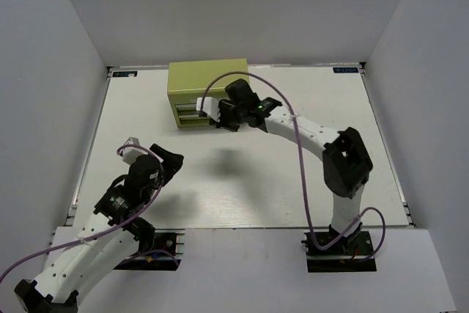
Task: Sort the stationery into containers
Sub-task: Reset both arms
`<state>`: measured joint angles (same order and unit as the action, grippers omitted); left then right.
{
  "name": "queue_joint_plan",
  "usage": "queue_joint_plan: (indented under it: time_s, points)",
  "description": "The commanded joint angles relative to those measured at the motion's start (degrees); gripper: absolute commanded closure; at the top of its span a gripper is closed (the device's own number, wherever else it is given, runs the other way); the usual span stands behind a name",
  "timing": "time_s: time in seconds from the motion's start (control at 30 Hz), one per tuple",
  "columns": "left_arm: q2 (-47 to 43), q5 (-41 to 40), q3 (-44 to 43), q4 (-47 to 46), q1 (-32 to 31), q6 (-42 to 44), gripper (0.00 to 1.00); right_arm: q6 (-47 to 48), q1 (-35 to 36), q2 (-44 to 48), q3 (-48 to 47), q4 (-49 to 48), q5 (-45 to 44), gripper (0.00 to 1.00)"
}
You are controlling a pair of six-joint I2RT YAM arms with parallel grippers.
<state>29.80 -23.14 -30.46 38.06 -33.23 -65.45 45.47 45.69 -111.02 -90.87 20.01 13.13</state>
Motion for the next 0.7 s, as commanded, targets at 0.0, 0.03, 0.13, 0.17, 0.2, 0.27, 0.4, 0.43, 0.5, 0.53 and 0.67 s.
queue_joint_plan:
  time_s: [0.0, 0.03, 0.13, 0.17, 0.2, 0.27, 0.4, 0.43, 0.5, 0.53, 0.67]
  points:
    - [-0.7, 2.2, 0.4, -5.9, 0.2, 3.7, 0.2, -11.5, -3.0, 6.7, 2.6, 1.1, 9.5, 0.69]
    - [0.1, 2.7, 0.4, -7.1, 0.2, 4.4, 0.2, -12.5, -3.5, 7.5, 3.8, 1.1, 10.2, 0.65]
    - [2.7, 4.9, 0.4, -12.6, 0.2, 8.5, 0.16, -17.1, -6.4, 14.0, 7.3, -2.3, 11.4, 0.54]
    - [4.8, 5.6, -0.4, -13.9, 0.2, 11.2, 0.15, -19.3, -8.0, 14.8, 8.1, -3.6, 11.0, 0.48]
    - [6.0, 6.5, -1.6, -16.0, 0.2, 12.5, 0.13, -20.2, -9.0, 15.3, 8.3, -3.9, 10.5, 0.39]
    - [8.4, 8.0, -3.2, -17.6, -0.3, 16.7, 0.08, -23.1, -10.0, 16.8, 7.7, -3.6, 8.6, 0.33]
    - [14.0, 10.0, -7.5, -19.3, -0.3, 22.5, 0.01, -26.1, -13.9, 20.3, 8.2, -2.5, 5.3, 0.1]
    - [15.6, 10.0, -9.0, -20.0, -0.3, 23.3, 0.01, -26.4, -14.5, 21.0, 9.9, -3.0, 4.8, 0.1]
    - [16.7, 11.1, -10.1, -20.0, -0.3, 25.3, 0.01, -27.4, -15.3, 24.5, 12.3, -3.9, 1.4, 0.1]
    - [16.7, 11.1, -10.8, -20.7, -0.3, 25.3, 0.01, -27.9, -15.7, 25.6, 13.3, -4.7, 0.5, 0.1]
    - [17.2, 11.6, -10.9, -22.7, -0.3, 26.5, 0.01, -29.6, -17.1, 31.3, 20.4, -8.5, -5.5, 0.1]
